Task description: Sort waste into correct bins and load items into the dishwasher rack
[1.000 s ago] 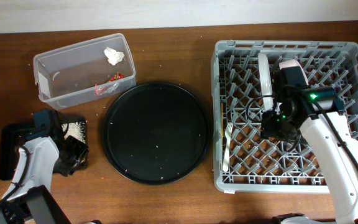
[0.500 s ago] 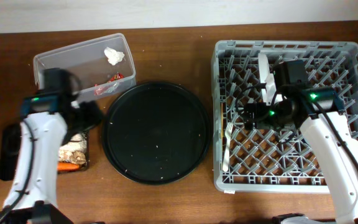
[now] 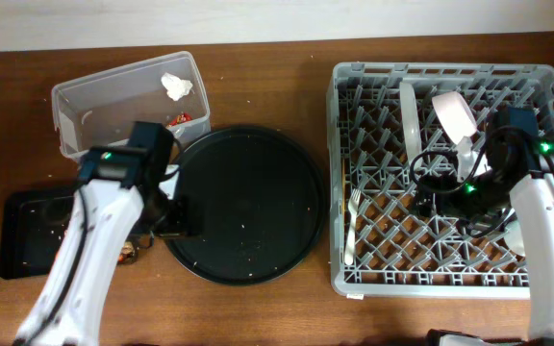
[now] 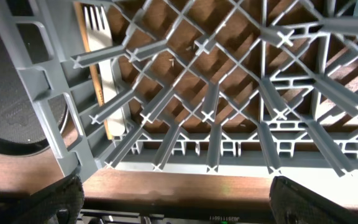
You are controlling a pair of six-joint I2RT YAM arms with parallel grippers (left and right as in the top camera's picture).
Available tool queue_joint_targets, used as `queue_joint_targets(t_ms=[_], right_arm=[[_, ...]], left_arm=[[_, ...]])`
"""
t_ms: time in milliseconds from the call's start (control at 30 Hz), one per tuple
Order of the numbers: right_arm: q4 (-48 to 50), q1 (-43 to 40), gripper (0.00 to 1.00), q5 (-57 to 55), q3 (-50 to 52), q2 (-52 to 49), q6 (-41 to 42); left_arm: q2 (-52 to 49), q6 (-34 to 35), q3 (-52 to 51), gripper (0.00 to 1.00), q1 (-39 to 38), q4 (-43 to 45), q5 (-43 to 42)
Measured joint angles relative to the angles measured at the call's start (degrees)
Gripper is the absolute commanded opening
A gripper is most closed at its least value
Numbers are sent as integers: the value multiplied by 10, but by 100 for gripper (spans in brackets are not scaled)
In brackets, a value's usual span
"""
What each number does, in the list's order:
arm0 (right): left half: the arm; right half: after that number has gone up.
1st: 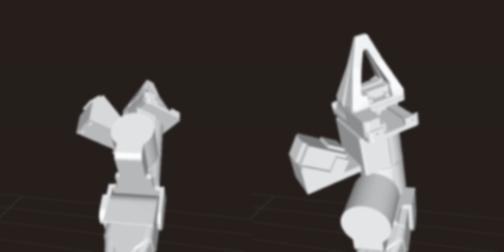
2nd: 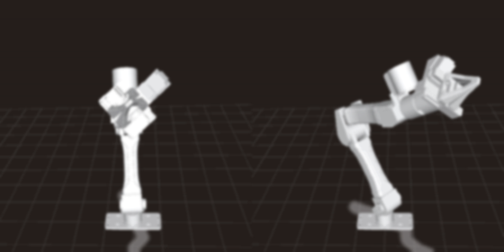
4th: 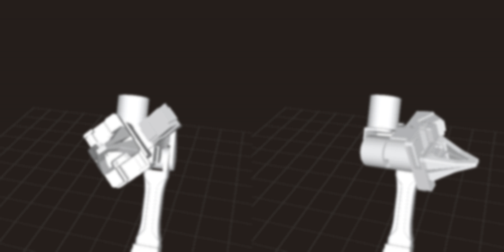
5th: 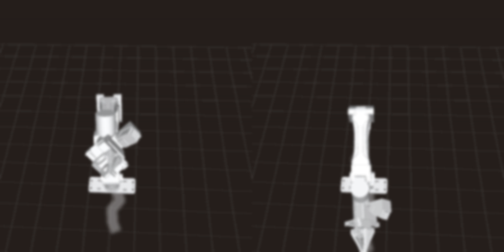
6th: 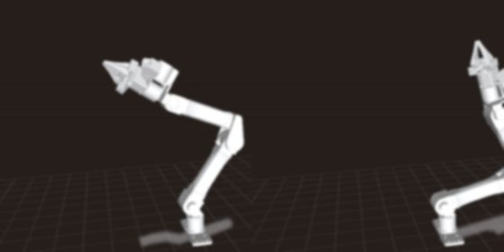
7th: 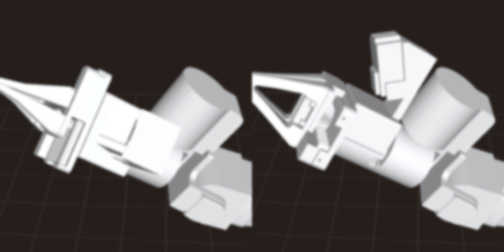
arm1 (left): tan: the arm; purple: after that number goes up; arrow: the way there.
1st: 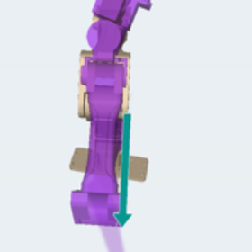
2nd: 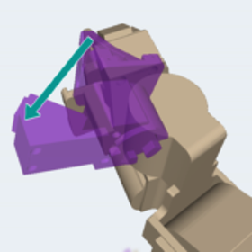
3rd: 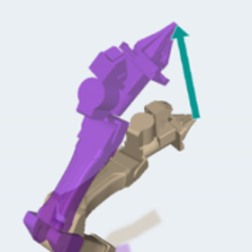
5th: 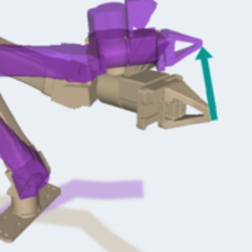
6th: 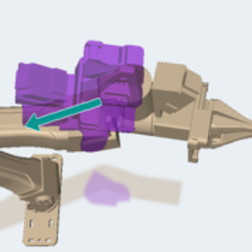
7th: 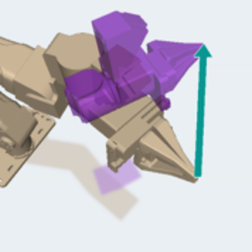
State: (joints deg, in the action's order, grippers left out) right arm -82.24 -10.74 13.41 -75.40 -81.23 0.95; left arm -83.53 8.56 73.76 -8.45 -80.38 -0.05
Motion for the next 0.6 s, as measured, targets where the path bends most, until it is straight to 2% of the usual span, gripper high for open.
queue_joint_targets(t_ms=[67, 167, 300, 433, 500, 600], right_arm=[[25, 0, 98, -1, 13, 26, -2], [90, 0, 98, -2, 70, 138, -4], [165, 0, 99, -2, 142, 299, -6], [215, 0, 98, -18, 175, 416, -8], [216, 0, 98, -30, 176, 448, -8], [216, 0, 98, -39, 177, 461, -9]], left_arm=[[62, 0, -3, 99, 2, 33, 0], [177, 0, -25, 99, 2, 99, -1], [352, 0, -117, 99, 2, 217, 9], [492, 8, -224, 99, 2, 329, 60], [525, 24, -268, 99, 2, 342, 89], [521, 41, -292, 99, 2, 341, 117]])
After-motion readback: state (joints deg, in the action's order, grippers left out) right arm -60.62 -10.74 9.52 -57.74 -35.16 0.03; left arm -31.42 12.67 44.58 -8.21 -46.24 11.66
